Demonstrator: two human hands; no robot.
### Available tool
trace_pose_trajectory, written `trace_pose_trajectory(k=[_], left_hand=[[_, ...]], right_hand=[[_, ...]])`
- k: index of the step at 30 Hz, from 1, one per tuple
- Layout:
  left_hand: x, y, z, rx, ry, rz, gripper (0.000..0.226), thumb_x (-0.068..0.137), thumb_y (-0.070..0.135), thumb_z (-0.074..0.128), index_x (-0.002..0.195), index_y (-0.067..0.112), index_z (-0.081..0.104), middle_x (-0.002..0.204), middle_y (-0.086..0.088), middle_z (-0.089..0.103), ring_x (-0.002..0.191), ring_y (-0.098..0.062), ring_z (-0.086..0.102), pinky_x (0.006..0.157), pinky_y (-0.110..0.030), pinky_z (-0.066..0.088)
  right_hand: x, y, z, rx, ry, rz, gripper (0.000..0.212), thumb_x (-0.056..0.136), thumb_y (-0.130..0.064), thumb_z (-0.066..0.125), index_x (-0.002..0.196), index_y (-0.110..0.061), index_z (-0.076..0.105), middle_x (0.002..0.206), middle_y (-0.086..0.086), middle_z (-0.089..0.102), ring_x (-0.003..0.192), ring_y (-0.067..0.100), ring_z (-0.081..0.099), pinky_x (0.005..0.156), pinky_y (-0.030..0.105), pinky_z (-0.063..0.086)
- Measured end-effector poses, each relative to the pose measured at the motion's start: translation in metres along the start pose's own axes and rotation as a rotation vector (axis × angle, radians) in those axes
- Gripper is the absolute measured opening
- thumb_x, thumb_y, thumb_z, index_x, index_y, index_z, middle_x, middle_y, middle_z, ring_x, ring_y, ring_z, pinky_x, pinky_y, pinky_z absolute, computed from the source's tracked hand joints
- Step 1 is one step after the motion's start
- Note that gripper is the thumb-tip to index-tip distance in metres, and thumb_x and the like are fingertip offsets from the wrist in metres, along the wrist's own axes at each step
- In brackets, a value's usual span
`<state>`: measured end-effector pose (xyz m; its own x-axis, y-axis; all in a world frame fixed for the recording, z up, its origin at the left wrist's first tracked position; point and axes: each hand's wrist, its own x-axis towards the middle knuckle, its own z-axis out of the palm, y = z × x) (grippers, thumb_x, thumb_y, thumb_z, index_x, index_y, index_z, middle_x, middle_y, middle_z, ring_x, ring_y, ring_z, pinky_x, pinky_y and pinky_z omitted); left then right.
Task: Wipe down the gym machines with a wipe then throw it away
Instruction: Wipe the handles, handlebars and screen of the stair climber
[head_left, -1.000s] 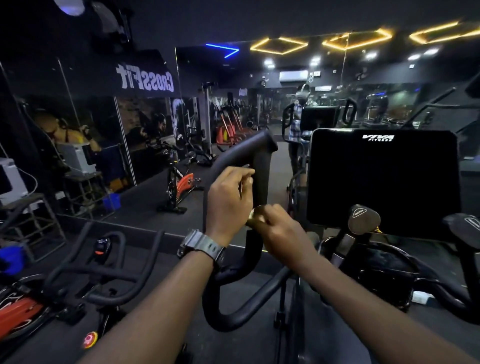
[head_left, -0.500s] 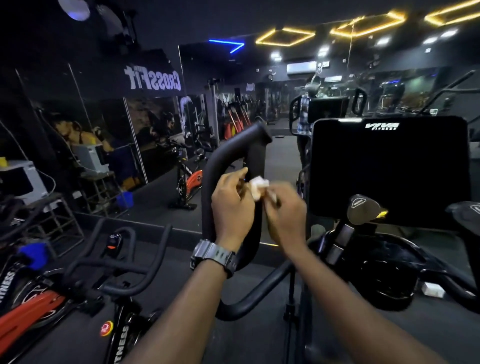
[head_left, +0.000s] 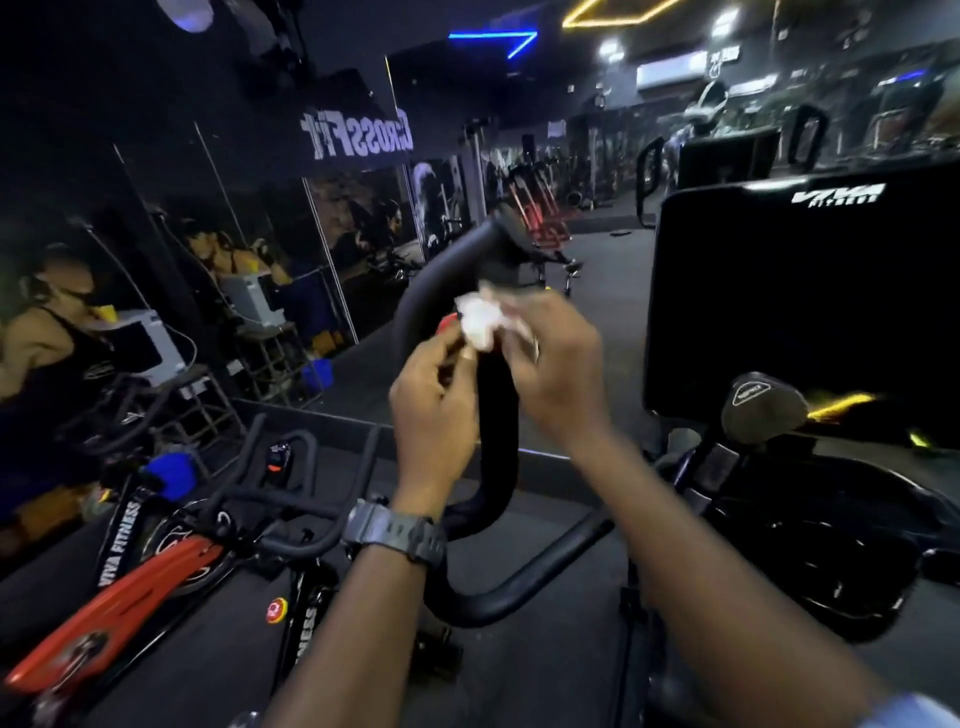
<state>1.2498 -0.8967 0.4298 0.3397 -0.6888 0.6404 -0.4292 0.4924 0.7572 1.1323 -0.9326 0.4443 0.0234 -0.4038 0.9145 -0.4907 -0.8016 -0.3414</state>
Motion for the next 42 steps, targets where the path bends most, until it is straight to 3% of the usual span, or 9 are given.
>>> trace_pose_trajectory(k=[4,9,16,23,26,29,35,39,42], left_hand=[[0.008,-0.002,0.002,-0.079,-0.036,-0.099,0.035,0.089,0.041,0.052,0.117,0.027,0.069,0.110,0.004,0.073,0.105,-0.019,0.068,0.094,-0.052,0.053],[-0.009,-0.014,-0.007,-0.116,-0.104,-0.163,0.035,0.090,0.029,0.049,0.116,0.023,0.070,0.110,0.001,0.073,0.103,-0.020,0.069,0.093,-0.053,0.054],[-0.020,-0.015,-0.006,-0.151,-0.131,-0.201,0.037,0.095,0.028,0.044,0.119,0.014,0.068,0.110,-0.006,0.073,0.102,-0.021,0.070,0.089,-0.042,0.057],[-0.050,-0.042,-0.022,-0.162,-0.204,-0.291,0.039,0.105,0.038,0.036,0.114,0.020,0.070,0.108,0.000,0.074,0.103,-0.018,0.070,0.090,-0.040,0.055],[-0.061,-0.052,-0.024,-0.108,-0.225,-0.294,0.045,0.099,0.052,0.036,0.107,0.029,0.073,0.102,0.001,0.076,0.099,-0.019,0.070,0.094,-0.049,0.053],[-0.070,-0.056,-0.027,-0.124,-0.197,-0.302,0.045,0.101,0.049,0.034,0.099,0.032,0.075,0.099,0.001,0.077,0.099,-0.017,0.071,0.090,-0.040,0.052],[-0.091,-0.082,-0.038,-0.026,-0.046,-0.268,0.052,0.095,0.056,0.033,0.105,0.024,0.072,0.095,0.003,0.075,0.094,-0.013,0.070,0.087,-0.037,0.055],[-0.101,-0.090,-0.045,0.038,0.011,-0.274,0.046,0.098,0.046,0.034,0.106,0.020,0.071,0.098,0.005,0.073,0.093,-0.007,0.068,0.088,-0.037,0.055],[-0.105,-0.092,-0.046,0.049,0.045,-0.285,0.040,0.100,0.038,0.035,0.106,0.017,0.069,0.100,0.004,0.070,0.093,-0.003,0.066,0.088,-0.038,0.054]], right_hand=[[0.011,0.006,0.000,0.002,-0.045,-0.053,0.033,0.082,0.000,0.062,0.111,-0.014,0.071,0.099,0.004,0.060,0.092,0.017,0.058,0.080,0.028,0.049],[-0.112,0.014,0.000,0.019,-0.255,-0.064,0.022,0.087,-0.003,0.053,0.102,-0.006,0.069,0.098,0.007,0.058,0.088,0.025,0.057,0.072,0.040,0.049],[0.015,0.012,-0.002,0.001,0.028,-0.014,0.030,0.083,-0.001,0.056,0.106,-0.009,0.072,0.095,0.010,0.058,0.088,0.019,0.057,0.078,0.024,0.047],[-0.157,0.020,0.006,-0.114,-0.579,-0.047,0.034,0.098,-0.049,0.041,0.097,-0.020,0.060,0.086,-0.011,0.048,0.080,0.012,0.050,0.071,0.032,0.046],[-0.127,0.014,0.009,-0.149,-0.401,-0.059,0.017,0.098,-0.026,0.052,0.106,-0.015,0.062,0.087,0.002,0.052,0.075,0.020,0.051,0.056,0.037,0.049],[-0.086,0.014,0.012,-0.248,-0.150,-0.116,0.023,0.093,-0.014,0.056,0.111,-0.013,0.069,0.087,0.006,0.056,0.078,0.023,0.055,0.057,0.032,0.048],[-0.163,0.008,0.033,-0.440,-0.335,-0.379,0.023,0.098,-0.016,0.054,0.081,-0.009,0.069,0.075,0.003,0.055,0.064,0.023,0.046,0.053,0.037,0.032],[-0.150,-0.004,0.029,-0.566,-0.387,-0.323,0.025,0.092,-0.012,0.051,0.110,-0.014,0.068,0.081,0.001,0.056,0.072,0.024,0.050,0.061,0.037,0.036],[-0.134,-0.010,0.023,-0.655,-0.370,-0.246,0.026,0.084,-0.012,0.057,0.107,-0.019,0.066,0.085,0.000,0.057,0.080,0.026,0.051,0.069,0.039,0.033]])
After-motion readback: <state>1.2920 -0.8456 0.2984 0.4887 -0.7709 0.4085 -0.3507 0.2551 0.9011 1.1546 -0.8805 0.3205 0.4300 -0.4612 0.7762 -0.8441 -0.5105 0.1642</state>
